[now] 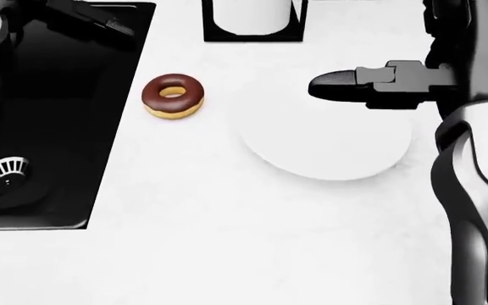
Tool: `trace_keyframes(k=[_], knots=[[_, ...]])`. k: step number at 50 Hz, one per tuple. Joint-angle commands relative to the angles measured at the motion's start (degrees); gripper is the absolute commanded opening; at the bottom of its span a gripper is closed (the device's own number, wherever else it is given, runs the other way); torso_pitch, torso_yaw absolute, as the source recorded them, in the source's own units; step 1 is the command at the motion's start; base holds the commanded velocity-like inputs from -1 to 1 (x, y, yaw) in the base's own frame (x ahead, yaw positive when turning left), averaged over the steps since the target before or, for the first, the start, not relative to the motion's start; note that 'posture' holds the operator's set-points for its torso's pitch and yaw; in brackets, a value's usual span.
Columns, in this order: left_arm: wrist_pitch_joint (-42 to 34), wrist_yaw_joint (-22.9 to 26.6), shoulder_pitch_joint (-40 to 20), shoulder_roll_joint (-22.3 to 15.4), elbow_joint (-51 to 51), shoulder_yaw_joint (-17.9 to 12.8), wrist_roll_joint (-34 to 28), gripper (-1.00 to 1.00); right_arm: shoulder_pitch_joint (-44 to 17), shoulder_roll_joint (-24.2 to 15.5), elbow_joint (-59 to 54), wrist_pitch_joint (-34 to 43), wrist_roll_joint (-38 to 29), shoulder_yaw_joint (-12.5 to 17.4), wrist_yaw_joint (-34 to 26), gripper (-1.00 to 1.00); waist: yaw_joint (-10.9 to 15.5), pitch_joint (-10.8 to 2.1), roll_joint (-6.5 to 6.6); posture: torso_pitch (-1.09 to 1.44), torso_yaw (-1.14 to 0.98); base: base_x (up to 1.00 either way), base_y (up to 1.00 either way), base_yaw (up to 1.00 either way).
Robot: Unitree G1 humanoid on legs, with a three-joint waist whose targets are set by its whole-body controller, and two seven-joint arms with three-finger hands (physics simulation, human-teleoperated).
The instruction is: Place the pastries on the plates.
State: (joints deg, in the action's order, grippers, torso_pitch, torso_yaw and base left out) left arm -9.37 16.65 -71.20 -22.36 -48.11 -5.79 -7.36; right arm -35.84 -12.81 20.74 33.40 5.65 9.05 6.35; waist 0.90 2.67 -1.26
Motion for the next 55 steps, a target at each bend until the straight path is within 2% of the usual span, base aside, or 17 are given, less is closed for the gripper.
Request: trace_keyframes(k=[1,4,6,8,11,19,24,27,33,39,55], knots=[[8.7,-0.3,-5.5,-0.2,-5.9,-0.3,-1.6,1.0,-1.7,-0.6,2.3,-1.2,0.2,0.6,0.2,1.0,0.0,-1.9,0.07,0.0,0.0,0.0,0.0,0.0],[13.4,-2.0,-9.9,0.5,-16.9,-0.2,-3.2,1.0,-1.7,-0.6,2.6,-0.8,0.3,0.7,0.3,1.0,0.0,-2.04,-0.15,0.0,0.0,0.0,0.0,0.0],[15.3,-2.7,-11.7,1.3,-21.5,0.3,-4.9,1.0,-1.6,-0.9,3.0,-0.3,0.3,0.6,0.3,1.0,-0.1,-2.18,-0.2,0.0,0.0,0.0,0.0,0.0],[15.7,-3.9,-12.5,1.9,-23.6,-0.4,-5.2,1.0,-1.7,-1.0,3.6,0.3,0.5,0.9,0.3,1.0,-0.1,-2.27,-0.26,0.0,0.0,0.0,0.0,0.0],[15.1,-6.6,-13.4,3.4,-25.8,-2.6,-4.0,1.0,-1.8,-1.5,4.8,1.6,0.6,1.2,0.3,1.0,-0.2,-2.33,-0.31,0.0,0.0,0.0,0.0,0.0],[15.4,-12.6,-12.8,5.8,-28.2,-3.4,-6.5,1.0,0.2,-2.7,10.0,5.2,1.7,3.0,0.3,1.0,-0.3,-2.35,-0.36,0.0,0.0,0.0,0.0,0.0],[16.0,-14.0,-11.8,7.1,-28.8,-4.2,-7.6,1.0,-0.2,-3.9,12.3,7.8,2.4,3.9,0.7,1.0,-0.3,-2.4,-0.42,0.0,0.0,0.0,0.0,0.0],[16.7,-14.2,-11.7,7.4,-29.1,-4.9,-8.3,1.0,-0.5,-5.2,15.5,10.9,3.3,5.5,0.9,1.0,-0.3,-2.33,-0.46,0.01,0.0,0.0,0.0,0.0],[16.1,-14.9,-11.2,7.5,-29.4,-5.9,-9.5,1.0,-1.2,-7.3,18.9,14.6,4.7,7.0,1.5,1.0,-0.3,-1.34,-0.55,0.04,0.0,0.0,0.0,0.0],[15.8,-16.1,-11.2,7.3,-29.7,-5.8,-11.7,1.0,-1.4,-7.6,19.2,14.8,5.2,6.7,2.2,1.0,-0.4,-0.3,-0.57,0.07,0.0,0.0,0.0,0.0],[15.6,-15.1,-12.1,8.1,-30.0,-6.7,-15.4,1.0,-0.9,-8.0,19.5,15.1,5.5,6.7,2.1,1.0,-0.3,2.41,-0.58,0.17,0.0,0.0,0.0,0.0]])
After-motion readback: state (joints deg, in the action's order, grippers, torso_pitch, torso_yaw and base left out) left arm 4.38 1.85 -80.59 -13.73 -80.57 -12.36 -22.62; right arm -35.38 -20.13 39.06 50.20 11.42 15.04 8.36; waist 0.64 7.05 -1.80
